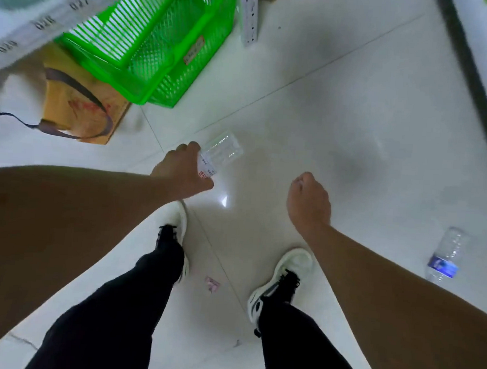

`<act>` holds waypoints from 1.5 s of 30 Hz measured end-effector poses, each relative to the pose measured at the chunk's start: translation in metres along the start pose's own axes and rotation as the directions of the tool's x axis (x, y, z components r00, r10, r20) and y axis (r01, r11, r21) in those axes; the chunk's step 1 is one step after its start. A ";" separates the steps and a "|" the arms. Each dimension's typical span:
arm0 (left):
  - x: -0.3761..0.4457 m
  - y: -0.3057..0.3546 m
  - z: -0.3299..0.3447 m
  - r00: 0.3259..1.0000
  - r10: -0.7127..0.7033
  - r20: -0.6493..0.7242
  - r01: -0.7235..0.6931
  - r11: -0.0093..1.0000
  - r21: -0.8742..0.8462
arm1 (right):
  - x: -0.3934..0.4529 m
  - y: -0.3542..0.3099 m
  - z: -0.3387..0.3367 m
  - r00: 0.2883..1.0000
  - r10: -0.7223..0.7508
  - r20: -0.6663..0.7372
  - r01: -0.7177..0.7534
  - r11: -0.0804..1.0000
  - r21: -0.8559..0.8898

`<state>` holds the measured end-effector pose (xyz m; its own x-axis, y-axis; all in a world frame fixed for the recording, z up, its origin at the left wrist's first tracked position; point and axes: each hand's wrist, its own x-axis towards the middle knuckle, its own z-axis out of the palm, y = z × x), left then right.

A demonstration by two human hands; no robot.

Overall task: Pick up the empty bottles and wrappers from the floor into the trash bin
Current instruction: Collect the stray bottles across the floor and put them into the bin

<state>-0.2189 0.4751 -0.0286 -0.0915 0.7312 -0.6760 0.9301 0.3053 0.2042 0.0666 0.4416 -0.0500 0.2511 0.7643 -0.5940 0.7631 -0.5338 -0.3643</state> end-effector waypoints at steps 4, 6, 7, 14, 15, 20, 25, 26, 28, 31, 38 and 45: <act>-0.051 0.022 -0.029 0.999 -0.041 0.022 0.042 0.998 -0.043 | -0.033 -0.008 -0.058 0.998 -0.021 0.064 0.018 0.999 0.044; -0.074 0.032 -0.037 0.998 -0.067 0.023 0.068 0.994 -0.084 | -0.050 -0.008 -0.081 0.995 -0.040 0.087 0.036 0.998 0.048; -0.084 0.036 -0.040 0.997 -0.081 0.019 0.083 0.991 -0.106 | -0.059 -0.006 -0.090 0.994 -0.052 0.100 0.048 0.998 0.043; -0.149 0.046 -0.036 0.989 -0.148 0.014 0.147 0.967 -0.206 | -0.111 0.021 -0.139 0.965 -0.153 0.213 0.157 0.988 -0.002; -0.155 0.046 -0.034 0.989 -0.149 0.016 0.149 0.966 -0.213 | -0.117 0.027 -0.144 0.960 -0.170 0.222 0.175 0.985 -0.004; -0.178 0.036 -0.014 0.988 -0.151 0.023 0.151 0.952 -0.265 | -0.143 0.060 -0.155 0.969 -0.124 0.212 0.134 0.990 -0.036; -0.185 0.013 0.006 0.990 -0.140 0.031 0.142 0.935 -0.324 | -0.170 0.080 -0.129 0.978 -0.068 0.199 0.081 0.995 -0.057; -0.188 0.006 0.009 0.990 -0.136 0.031 0.139 0.933 -0.331 | -0.176 0.080 -0.121 0.977 -0.064 0.202 0.077 0.995 -0.059; -0.201 -0.011 0.017 0.991 -0.127 0.033 0.130 0.927 -0.352 | -0.190 0.078 -0.104 0.975 -0.039 0.219 0.051 0.997 -0.053; -0.236 -0.046 0.029 0.989 -0.141 0.053 0.150 0.908 -0.390 | -0.223 0.070 -0.078 0.967 -0.030 0.252 0.041 0.998 -0.041; -0.324 -0.139 0.047 0.975 -0.213 0.070 0.223 0.903 -0.366 | -0.307 0.038 -0.022 0.955 -0.068 0.290 0.045 0.995 0.083; -0.384 -0.173 0.080 0.953 -0.283 0.112 0.303 0.846 -0.438 | -0.356 0.033 0.020 0.911 -0.140 0.388 0.162 0.986 -0.025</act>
<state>-0.3166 0.0929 0.1391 -0.3102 0.5416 -0.7813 0.6039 0.7470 0.2780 -0.0091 0.1444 0.1357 -0.1093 0.6305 -0.7684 0.8082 -0.3936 -0.4379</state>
